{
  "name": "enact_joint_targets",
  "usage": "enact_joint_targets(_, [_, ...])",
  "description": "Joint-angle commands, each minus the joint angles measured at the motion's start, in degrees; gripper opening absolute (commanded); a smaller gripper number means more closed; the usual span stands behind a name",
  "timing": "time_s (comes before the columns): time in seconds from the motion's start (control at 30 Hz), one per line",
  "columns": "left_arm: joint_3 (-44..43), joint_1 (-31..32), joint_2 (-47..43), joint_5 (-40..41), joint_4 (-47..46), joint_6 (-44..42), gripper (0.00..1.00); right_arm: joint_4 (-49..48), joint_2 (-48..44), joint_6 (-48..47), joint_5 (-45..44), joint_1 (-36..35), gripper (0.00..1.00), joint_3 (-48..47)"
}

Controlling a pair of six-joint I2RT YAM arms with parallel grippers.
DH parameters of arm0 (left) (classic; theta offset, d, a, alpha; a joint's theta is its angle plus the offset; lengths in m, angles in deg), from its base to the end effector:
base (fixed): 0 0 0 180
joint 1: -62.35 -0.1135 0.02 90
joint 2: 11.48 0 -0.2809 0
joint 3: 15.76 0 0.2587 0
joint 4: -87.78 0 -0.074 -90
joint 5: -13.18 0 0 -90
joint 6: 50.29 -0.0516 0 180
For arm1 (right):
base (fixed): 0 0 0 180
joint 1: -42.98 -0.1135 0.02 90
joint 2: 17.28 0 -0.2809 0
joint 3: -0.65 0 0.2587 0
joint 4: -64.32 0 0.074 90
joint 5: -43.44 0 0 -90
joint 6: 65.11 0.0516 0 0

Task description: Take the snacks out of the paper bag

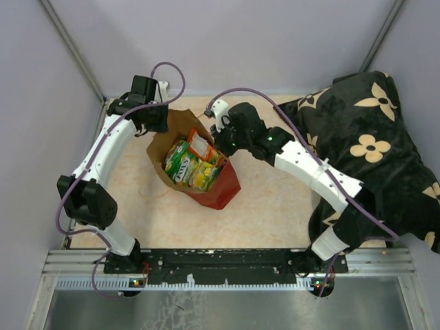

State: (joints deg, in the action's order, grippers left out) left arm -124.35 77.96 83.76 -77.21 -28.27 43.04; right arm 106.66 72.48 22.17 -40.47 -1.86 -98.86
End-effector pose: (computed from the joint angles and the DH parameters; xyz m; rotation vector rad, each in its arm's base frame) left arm 0.3631 -0.1018 0.3559 0.2661 2.4456 -0.1532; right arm 0.2651 0.2714 0.3707 -0.9391 1.9734 0.5383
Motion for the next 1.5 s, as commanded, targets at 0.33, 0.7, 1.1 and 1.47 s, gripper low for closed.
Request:
enact_joint_targets(0.33, [-6.31, 4.76, 2.34, -6.28, -3.9, 0.1, 0.07, -5.16, -6.07, 3.68, 5.57, -6.72, 0.0, 4.17])
enact_joint_targets(0.7, [-3.12, 5.1, -0.84, -7.85, -5.54, -0.21, 0.09, -0.38, -5.62, 2.71, 5.17, -10.27, 0.63, 0.51])
enact_joint_targets(1.1, [-2.34, 5.13, 0.2, -7.47, -5.72, -0.59, 0.09, 2.56, -19.91, 4.67, -7.41, -2.83, 0.88, -6.07])
enact_joint_targets(1.47, [-2.71, 5.16, 0.54, -8.02, -5.74, -0.54, 0.09, -6.08, -6.65, 11.78, 8.58, 21.14, 0.11, -4.95])
